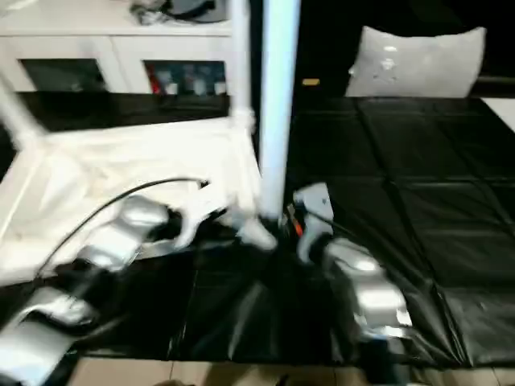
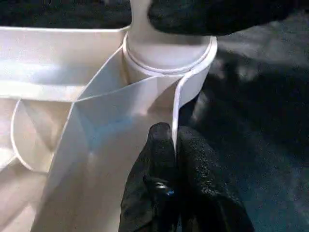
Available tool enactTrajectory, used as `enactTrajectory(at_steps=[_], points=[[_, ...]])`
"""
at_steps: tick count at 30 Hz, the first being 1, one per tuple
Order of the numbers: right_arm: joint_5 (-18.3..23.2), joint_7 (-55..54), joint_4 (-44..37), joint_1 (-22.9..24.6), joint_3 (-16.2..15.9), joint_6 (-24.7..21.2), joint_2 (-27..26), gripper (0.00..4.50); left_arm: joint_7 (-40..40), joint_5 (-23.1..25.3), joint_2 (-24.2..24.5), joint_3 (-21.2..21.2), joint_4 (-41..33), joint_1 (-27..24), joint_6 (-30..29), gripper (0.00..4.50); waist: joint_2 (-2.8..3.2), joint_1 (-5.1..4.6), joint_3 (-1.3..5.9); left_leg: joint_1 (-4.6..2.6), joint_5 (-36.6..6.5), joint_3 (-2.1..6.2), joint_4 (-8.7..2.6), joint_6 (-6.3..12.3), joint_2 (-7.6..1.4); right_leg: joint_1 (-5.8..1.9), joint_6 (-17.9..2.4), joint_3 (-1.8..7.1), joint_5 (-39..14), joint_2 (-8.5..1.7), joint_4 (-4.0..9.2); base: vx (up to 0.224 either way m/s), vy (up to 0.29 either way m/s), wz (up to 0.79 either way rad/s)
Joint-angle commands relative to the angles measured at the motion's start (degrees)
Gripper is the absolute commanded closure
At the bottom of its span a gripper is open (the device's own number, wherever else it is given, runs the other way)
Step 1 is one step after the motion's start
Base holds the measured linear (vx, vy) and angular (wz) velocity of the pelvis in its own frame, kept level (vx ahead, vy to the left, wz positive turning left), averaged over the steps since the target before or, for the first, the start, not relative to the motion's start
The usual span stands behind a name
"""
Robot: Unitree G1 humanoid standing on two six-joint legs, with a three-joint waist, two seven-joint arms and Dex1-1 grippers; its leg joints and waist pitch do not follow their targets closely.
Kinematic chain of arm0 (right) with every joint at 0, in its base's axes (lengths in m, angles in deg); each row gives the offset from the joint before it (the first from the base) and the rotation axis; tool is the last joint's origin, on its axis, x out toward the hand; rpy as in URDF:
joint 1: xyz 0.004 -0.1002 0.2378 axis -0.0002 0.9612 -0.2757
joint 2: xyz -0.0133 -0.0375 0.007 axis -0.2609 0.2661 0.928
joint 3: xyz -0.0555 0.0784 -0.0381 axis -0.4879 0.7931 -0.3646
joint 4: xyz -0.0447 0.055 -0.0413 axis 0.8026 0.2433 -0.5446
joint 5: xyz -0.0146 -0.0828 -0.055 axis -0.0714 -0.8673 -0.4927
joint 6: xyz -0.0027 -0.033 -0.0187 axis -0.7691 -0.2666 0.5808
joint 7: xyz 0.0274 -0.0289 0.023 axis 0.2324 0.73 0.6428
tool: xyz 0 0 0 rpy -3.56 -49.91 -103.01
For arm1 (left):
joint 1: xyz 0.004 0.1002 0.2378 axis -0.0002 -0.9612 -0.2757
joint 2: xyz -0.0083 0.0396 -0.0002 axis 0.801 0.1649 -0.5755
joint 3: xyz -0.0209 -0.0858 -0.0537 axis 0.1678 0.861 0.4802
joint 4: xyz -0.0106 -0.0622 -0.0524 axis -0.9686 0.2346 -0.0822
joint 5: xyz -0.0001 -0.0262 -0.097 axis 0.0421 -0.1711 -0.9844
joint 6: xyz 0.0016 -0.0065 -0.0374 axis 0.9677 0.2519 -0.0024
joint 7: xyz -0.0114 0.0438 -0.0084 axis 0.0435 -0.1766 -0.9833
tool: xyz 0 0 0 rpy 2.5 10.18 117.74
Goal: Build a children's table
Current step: Rotate leg to tighten
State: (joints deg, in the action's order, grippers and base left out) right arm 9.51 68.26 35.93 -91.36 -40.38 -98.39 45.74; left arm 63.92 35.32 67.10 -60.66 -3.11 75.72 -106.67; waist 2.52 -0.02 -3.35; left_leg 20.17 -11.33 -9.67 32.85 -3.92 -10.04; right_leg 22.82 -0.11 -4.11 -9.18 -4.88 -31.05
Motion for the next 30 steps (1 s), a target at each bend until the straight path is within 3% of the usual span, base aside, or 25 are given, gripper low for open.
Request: enactTrajectory(at_steps=[1, 3, 5, 6, 7, 8, 9, 11, 13, 14, 15, 16, 17, 18, 19, 20, 22, 24, 26, 30], points=[[0.08, -3.23, 4.58, -0.44, -5.17, -1.35, -5.82, 2.51, -6.2, -0.4, -4.39, 0.41, 0.22, 2.16, 1.61, 4.5, -0.75, -0.27, 2.06, -0.48, -22.98, 1.57, -4.76, 1.87, -1.74, -1.18, -3.82, 1.08, -36.41, -3.31, 5.59, 0.0, 0.0, 0.0], [-1.35, -8.21, 5.82, -1.92, -4.01, -1.08, -8.21, 2.51, -6.41, 0.15, -4.88, 0.29, 0.38, 2.36, 2.83, 4.5, -0.6, -0.8, 1.93, 0.0, -23.36, 1.78, -5.21, 1.83, -1.97, -1.35, -4.45, 1.2, -34.26, -3.37, 5.26, 0.0, 0.0, 0.0], [-1.62, -9.68, 5.85, -2.37, -3.53, -0.87, -8.89, 2.51, -5.85, 0.3, -4.77, 0.06, 0.3, 2.4, 3.55, 4.5, -0.61, -1.0, 2.08, -0.16, -23.71, 1.71, -5.23, 1.91, -2.0, -1.35, -5.28, 1.47, -32.19, -3.4, 5.08, 0.0, 0.0, 0.0], [-1.6, -9.87, 5.56, -2.34, -3.21, -0.29, -8.99, 2.17, -5.78, 0.39, -4.58, 0.04, 0.28, 2.39, 3.71, 4.5, -0.6, -0.98, 2.11, 0.04, -22.9, 1.63, -5.3, 2.06, -2.17, -1.47, -6.17, 1.76, -29.58, -3.46, 4.77, 0.0, 0.0, 0.0], [-1.74, -10.12, 5.18, -2.11, -2.81, 0.34, -8.76, 1.96, -5.17, 0.5, -4.03, -0.15, 0.33, 2.28, 4.8, 4.5, -1.37, -1.06, 2.56, 0.12, -21.88, 1.45, -5.16, 2.26, -2.23, -1.72, -6.74, 1.87, -27.99, -3.43, 4.58, 0.0, 0.0, 0.0], [-1.88, -10.59, 4.93, -1.88, -2.42, 0.86, -8.59, 1.8, -4.58, 0.51, -3.55, -0.4, 0.4, 2.17, 5.71, 4.5, -1.1, -0.82, 2.56, 0.22, -20.73, 1.48, -5.18, 2.38, -2.3, -1.82, -7.45, 2.02, -26.32, -3.64, 4.21, 0.0, 0.0, 0.0], [-1.62, -10.86, 4.43, -1.24, -1.41, 1.46, -8.12, 1.72, -3.31, 0.47, -2.6, -0.77, 0.26, 1.76, 7.01, 4.5, -0.8, -0.53, 2.87, 0.23, -17.58, 1.1, -4.94, 2.76, -2.4, -1.92, -9.63, 2.37, -20.64, -3.62, 3.63, 0.0, 0.0, 0.0], [-1.6, -10.25, 3.52, -0.2, -0.55, 2.33, -7.06, 1.6, -0.57, -0.12, -1.48, -1.11, -0.1, 0.97, 9.37, 4.5, -1.05, -0.27, 3.01, 0.51, -14.25, 0.82, -4.72, 3.8, -2.46, -2.23, -11.55, 2.44, -15.41, -3.56, 3.06, 0.0, 0.0, 0.0], [-1.69, -9.49, 2.66, 0.54, -0.45, 3.03, -6.15, 1.39, 0.16, -0.26, -1.04, -1.12, -0.3, 0.57, 10.12, 4.5, -0.93, 0.01, 3.36, 0.41, -11.2, 0.5, -4.22, 4.64, -2.36, -2.43, -13.16, 2.55, -11.1, -3.61, 2.45, 0.064, -0.019, 0.05], [-1.33, -7.75, 0.22, 2.22, -0.34, 3.8, -4.29, 1.36, 1.04, -0.35, -0.46, -1.13, -0.58, 0.0, 10.81, 4.5, -1.17, 0.43, 3.51, 0.21, -8.95, 0.25, -3.88, 5.71, -2.35, -2.46, -14.03, 2.58, -8.06, -3.48, 2.15, 0.07, -0.023, 0.06], [-0.32, -4.46, -3.43, 4.6, -0.14, 4.73, -1.56, 1.19, 2.34, -0.26, 0.31, -1.59, -0.74, -0.51, 12.43, 4.5, -1.33, 0.84, 3.78, 0.53, -5.79, 0.32, -3.6, 7.13, -2.42, -3.05, -14.7, 2.65, -4.11, -3.62, 1.34, 0.072, -0.027, 0.05], [-0.07, -3.75, -4.17, 5.09, -0.11, 4.97, -0.99, 1.19, 2.59, -0.2, 0.45, -1.69, -0.71, -0.59, 12.87, 4.5, -1.17, 1.18, 3.94, 0.4, -4.08, 0.29, -3.43, 7.87, -2.53, -3.03, -15.16, 2.64, -1.93, -3.58, 1.04, 0.065, -0.023, 0.02], [1.43, -0.96, -7.23, 7.13, 0.86, 4.8, 1.36, 0.98, 3.26, -0.46, 0.72, -1.66, -0.97, -1.11, 13.06, 4.5, -1.83, 1.15, 4.24, 0.66, -0.6, 0.16, -2.87, 9.53, -2.29, -3.11, -16.18, 2.74, 3.09, -3.46, 0.27, 0.065, -0.023, 0.02], [3.33, 1.99, -9.96, 8.81, 1.78, 4.2, 3.37, 0.98, 3.93, -0.76, 1.01, -1.64, -1.32, -1.55, 13.54, 4.5, -1.79, 1.9, 4.52, 0.74, 2.51, 0.17, -2.31, 11.55, -2.26, -3.31, -16.94, 2.88, 7.56, -3.67, -0.42, 0.0, 0.0, 0.0], [4.51, 3.77, -11.53, 9.74, 2.31, 3.79, 4.51, 0.94, 4.34, -0.93, 1.19, -1.65, -1.54, -1.8, 13.91, 4.5, -1.88, 2.28, 4.37, 1.0, 3.35, 0.13, -2.19, 13.28, -2.22, -3.28, -17.09, 2.74, 8.35, -3.69, -0.47, 0.0, 0.0, 0.0], [5.92, 5.78, -13.27, 10.69, 2.99, 3.53, 5.78, 0.75, 4.03, -1.32, 1.12, -1.16, -1.76, -2.02, 13.88, 4.5, -2.18, 2.32, 4.34, 1.02, 2.46, 0.0, -2.14, 13.63, -2.21, -3.2, -17.08, 2.72, 7.05, -3.71, -0.3, 0.0, 0.0, 0.0], [9.63, 10.1, -16.93, 12.51, 4.65, 2.11, 8.43, 0.58, 3.88, -2.61, 0.86, 0.2, -2.1, -2.22, 14.07, 4.5, -2.61, 2.59, 3.96, 1.12, -2.83, -0.02, -2.41, 11.86, -2.38, -3.31, -15.07, 2.56, -4.43, -3.83, 0.67, 0.0, 0.0, 0.0], [11.8, 12.35, -18.81, 13.55, 5.71, 1.27, 10.16, 0.46, 4.82, -3.55, 1.03, 0.66, -2.46, -2.32, 14.12, 4.5, -2.34, 2.5, 3.6, 0.95, -5.84, 0.01, -2.78, 9.45, -2.43, -3.02, -13.04, 2.46, -13.05, -3.67, 1.52, 0.0, 0.0, 0.0], [14.58, 15.07, -20.92, 14.77, 6.86, 0.34, 12.6, 0.21, 6.3, -5.07, 1.42, 1.23, -3.42, -2.56, 13.94, 4.06, -2.48, 2.62, 3.5, 0.66, -7.82, 0.01, -2.91, 7.66, -2.52, -2.79, -11.3, 2.55, -17.92, -3.55, 1.97, 0.0, 0.0, 0.0], [18.3, 16.91, -23.78, 15.16, 7.78, -1.5, 14.48, 0.01, 7.46, -6.89, 1.95, 2.24, -6.08, -3.05, 12.05, 3.77, -2.23, 2.75, 3.54, 0.71, -8.46, 0.26, -3.16, 6.37, -2.81, -2.42, -11.34, 2.49, -17.67, -3.43, 1.82, 0.0, 0.0, 0.0]])
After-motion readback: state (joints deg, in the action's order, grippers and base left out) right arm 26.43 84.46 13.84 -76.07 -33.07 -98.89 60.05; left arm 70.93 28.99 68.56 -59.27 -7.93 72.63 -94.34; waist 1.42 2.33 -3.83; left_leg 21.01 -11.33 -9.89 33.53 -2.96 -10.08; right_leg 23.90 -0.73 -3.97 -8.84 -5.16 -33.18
